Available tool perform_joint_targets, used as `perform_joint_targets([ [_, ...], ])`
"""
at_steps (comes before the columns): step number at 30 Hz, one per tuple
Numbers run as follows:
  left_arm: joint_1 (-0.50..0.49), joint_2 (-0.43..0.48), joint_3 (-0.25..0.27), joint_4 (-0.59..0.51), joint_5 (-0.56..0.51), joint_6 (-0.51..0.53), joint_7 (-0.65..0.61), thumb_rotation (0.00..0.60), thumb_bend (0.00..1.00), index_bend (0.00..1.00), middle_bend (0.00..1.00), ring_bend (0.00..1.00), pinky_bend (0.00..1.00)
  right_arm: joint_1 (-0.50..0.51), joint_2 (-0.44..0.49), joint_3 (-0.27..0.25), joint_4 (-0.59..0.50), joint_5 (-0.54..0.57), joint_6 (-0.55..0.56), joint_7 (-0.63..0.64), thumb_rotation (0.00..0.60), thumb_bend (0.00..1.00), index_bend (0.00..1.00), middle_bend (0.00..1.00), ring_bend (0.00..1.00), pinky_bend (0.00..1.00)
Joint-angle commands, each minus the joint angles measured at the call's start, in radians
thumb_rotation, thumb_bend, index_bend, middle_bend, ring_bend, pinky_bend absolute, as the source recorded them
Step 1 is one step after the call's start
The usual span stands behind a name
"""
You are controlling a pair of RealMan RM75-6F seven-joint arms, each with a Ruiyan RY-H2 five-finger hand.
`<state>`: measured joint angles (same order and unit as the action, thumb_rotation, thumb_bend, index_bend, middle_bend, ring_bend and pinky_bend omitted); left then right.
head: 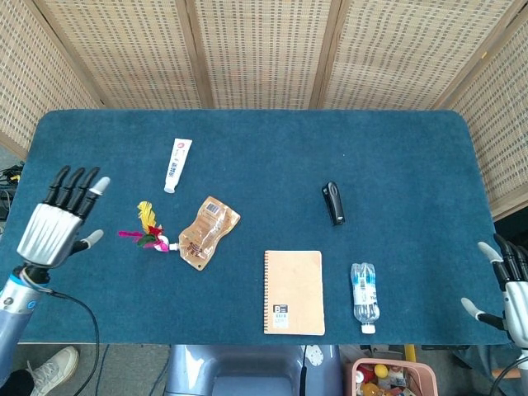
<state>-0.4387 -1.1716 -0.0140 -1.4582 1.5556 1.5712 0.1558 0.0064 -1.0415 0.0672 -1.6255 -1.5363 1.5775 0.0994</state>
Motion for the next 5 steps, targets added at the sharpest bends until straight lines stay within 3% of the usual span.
perform_joint_targets([
  [1,0.124,0.083,0.012,-0.152,-0.146,-0.007,-0.17,0.6,0.0,0.0,0.0,0.0,0.0,-0.001,0.001,0.0,0.0,-0.001,0.001,0.001,0.6,0.0,0.0,0.0,0.0,0.0],
  [5,0.19,0.095,0.041,-0.183,-0.184,-0.018,-0.235,0.6,0.0,0.0,0.0,0.0,0.0,-0.002,0.0,-0.001,0.003,-0.002,0.001,0.002,0.6,0.0,0.0,0.0,0.0,0.0],
])
